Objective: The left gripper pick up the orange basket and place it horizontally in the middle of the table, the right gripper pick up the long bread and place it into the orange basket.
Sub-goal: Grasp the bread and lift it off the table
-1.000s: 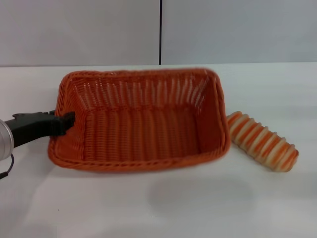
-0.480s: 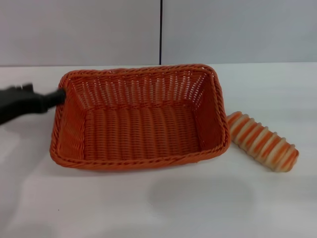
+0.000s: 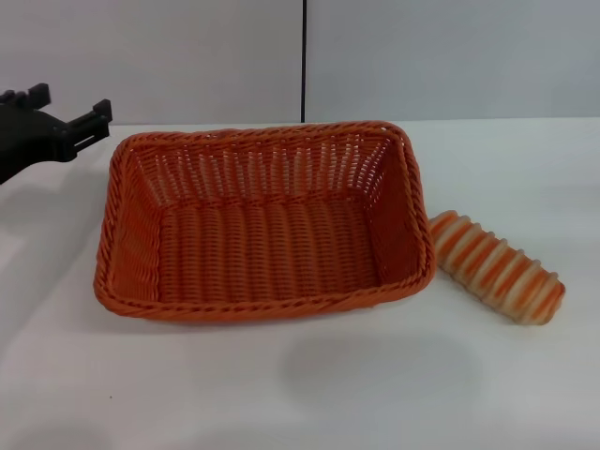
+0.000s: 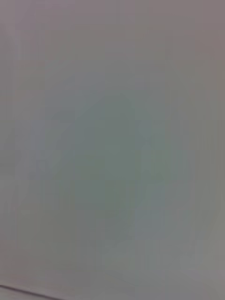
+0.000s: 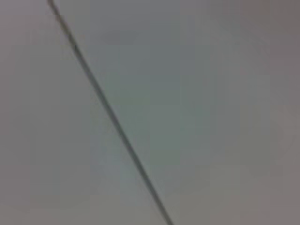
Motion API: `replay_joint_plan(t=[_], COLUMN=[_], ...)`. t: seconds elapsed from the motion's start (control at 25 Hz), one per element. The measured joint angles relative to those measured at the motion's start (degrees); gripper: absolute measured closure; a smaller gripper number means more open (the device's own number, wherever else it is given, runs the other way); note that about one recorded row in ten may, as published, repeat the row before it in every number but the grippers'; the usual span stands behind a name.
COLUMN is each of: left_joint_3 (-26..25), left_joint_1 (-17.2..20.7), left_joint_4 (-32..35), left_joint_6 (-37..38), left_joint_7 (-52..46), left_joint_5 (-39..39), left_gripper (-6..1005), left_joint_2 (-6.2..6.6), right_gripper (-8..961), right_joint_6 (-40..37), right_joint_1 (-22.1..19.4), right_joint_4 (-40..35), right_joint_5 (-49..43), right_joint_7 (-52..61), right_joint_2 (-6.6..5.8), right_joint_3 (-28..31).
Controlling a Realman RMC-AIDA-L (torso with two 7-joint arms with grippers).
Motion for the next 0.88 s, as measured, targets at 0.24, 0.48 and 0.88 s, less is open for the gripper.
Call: replay_joint_plan(t=[0.24,0.48,0.88], left_joint_3=[-7.98,-24.24,-30.48], left_joint_1=[-5.98,-12.24,-13.24], left_joint_4=[-14.86,-39.64,-56.16], left_joint_6=[10.89,41.15,52.5], left_joint_7=[17.75,43.97,61.7], left_joint_5=[-17.81,-32.66,-34.93], left_gripper=[186,186,186], left_joint_2=[-0.03,0.08,-0.17], right_gripper=[316,317,319], right_joint_6=[-4.43,-8.65,-8.04], right_joint_1=[3.76,8.32,10.87], right_joint_4=[-6.47,-4.32,2.33], right_joint_5=[-17.0,-25.42,-26.62], right_joint_7=[13.15,19.57,26.49], right_joint_2=[-0.88,-1.73,-1.34], right_joint_3=[-8.57,-15.53,-28.96])
